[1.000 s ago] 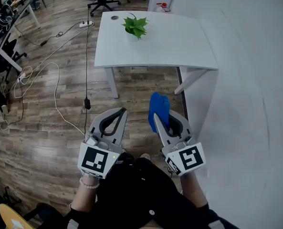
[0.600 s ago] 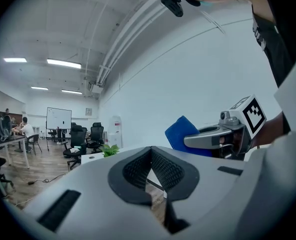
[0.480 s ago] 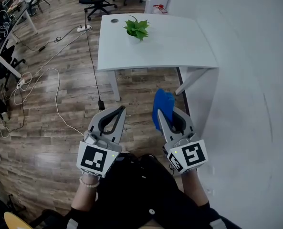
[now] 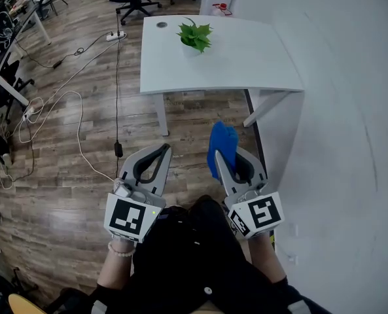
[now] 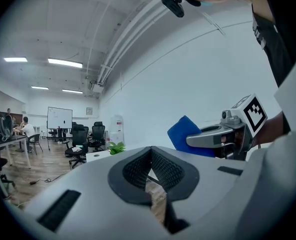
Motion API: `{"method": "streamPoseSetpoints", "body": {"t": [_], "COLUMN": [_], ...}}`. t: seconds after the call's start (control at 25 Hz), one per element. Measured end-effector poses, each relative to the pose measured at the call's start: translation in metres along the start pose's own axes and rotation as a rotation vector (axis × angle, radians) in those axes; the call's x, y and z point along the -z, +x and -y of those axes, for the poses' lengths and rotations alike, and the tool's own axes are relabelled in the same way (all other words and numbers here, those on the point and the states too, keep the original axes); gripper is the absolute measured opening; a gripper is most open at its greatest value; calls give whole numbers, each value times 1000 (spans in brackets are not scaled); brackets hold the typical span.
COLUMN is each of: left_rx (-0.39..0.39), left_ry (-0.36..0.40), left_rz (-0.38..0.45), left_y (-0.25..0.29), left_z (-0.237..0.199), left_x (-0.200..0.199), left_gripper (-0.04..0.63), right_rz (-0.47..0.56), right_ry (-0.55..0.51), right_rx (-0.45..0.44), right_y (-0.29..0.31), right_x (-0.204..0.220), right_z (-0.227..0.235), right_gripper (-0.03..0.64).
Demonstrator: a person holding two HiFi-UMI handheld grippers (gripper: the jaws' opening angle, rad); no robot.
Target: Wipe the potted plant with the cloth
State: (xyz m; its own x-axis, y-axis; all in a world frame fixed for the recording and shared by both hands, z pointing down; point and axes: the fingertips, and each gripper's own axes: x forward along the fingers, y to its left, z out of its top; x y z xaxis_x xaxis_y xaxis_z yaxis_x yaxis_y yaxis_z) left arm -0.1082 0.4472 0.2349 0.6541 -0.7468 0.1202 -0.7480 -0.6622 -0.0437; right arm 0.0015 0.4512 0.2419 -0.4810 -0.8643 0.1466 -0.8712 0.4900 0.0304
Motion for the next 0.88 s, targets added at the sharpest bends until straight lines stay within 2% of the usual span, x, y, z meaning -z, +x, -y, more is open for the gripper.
{"method": "streamPoseSetpoints", "body": {"t": [0.32,0.6,0.88], "left_rx": [0,-55,-91], "left_ry": [-18,-27,-13], "left_rz": [-3,-15,-27], "left_y": [5,26,74], "left_z": [-7,-32,-57], "left_x": [5,5,1], "left_gripper": [14,14,14], "right_rz": [-36,-19,-19], "right_ry": [-4,-5,4], "right_rx": [8,-48,-97], "right_y": [9,48,93], "right_x": [5,0,0], "right_z": [7,22,56], "right_gripper": [87,87,87]}}
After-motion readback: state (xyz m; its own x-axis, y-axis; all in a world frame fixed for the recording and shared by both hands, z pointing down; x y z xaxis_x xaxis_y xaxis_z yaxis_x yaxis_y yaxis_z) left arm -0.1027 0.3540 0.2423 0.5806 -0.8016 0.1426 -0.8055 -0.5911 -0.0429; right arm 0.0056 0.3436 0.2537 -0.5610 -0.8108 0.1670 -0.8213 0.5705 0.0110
